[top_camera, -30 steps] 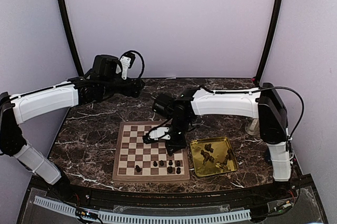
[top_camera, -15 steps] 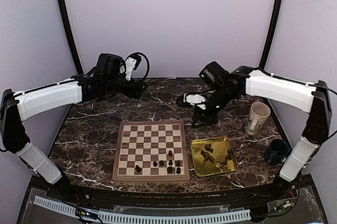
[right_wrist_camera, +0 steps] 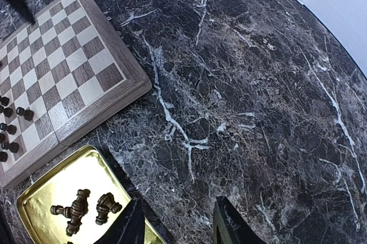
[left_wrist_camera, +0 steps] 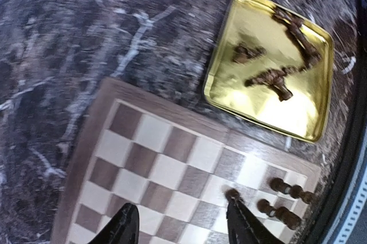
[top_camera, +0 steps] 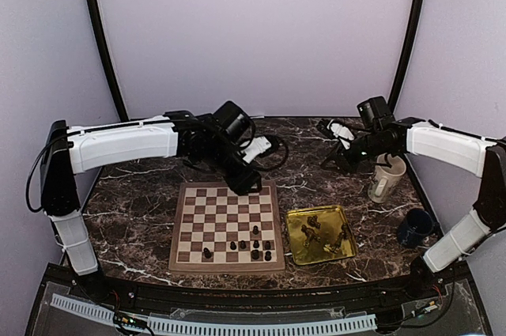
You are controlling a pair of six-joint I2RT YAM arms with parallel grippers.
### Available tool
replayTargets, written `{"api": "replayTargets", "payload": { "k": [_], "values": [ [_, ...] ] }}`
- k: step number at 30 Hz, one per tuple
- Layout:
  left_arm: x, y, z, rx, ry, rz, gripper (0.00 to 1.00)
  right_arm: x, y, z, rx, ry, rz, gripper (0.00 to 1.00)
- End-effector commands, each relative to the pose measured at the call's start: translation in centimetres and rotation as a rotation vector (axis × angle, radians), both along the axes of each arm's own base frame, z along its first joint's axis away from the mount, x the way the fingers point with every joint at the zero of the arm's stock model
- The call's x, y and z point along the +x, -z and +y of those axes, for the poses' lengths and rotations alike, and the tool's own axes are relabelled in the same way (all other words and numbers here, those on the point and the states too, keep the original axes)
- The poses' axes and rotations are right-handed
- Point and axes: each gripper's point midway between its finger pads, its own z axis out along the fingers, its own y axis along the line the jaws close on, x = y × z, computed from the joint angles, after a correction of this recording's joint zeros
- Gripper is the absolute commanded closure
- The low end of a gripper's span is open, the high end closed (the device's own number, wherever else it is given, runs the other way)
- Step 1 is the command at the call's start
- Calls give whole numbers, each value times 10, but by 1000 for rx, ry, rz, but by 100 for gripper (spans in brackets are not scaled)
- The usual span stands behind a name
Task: Set up the chess pieces on the board
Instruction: Pick up the pawn from the chessboard.
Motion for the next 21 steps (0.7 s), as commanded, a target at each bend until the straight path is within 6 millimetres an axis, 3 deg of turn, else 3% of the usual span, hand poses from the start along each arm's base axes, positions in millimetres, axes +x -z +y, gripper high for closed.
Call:
{"api": "replayTargets", "payload": {
  "k": [1,9,21],
  "values": [
    [-45,24,-1,130,97,138,46,6,-14,9,63,-6,-57,57],
    [-57,58,-16,217,127,216,48,5,-4,10,51,-17,-27,57],
    [-76,83,-17,270,182,300,50,5,2,7,19,-22,-23,56]
  ]
}}
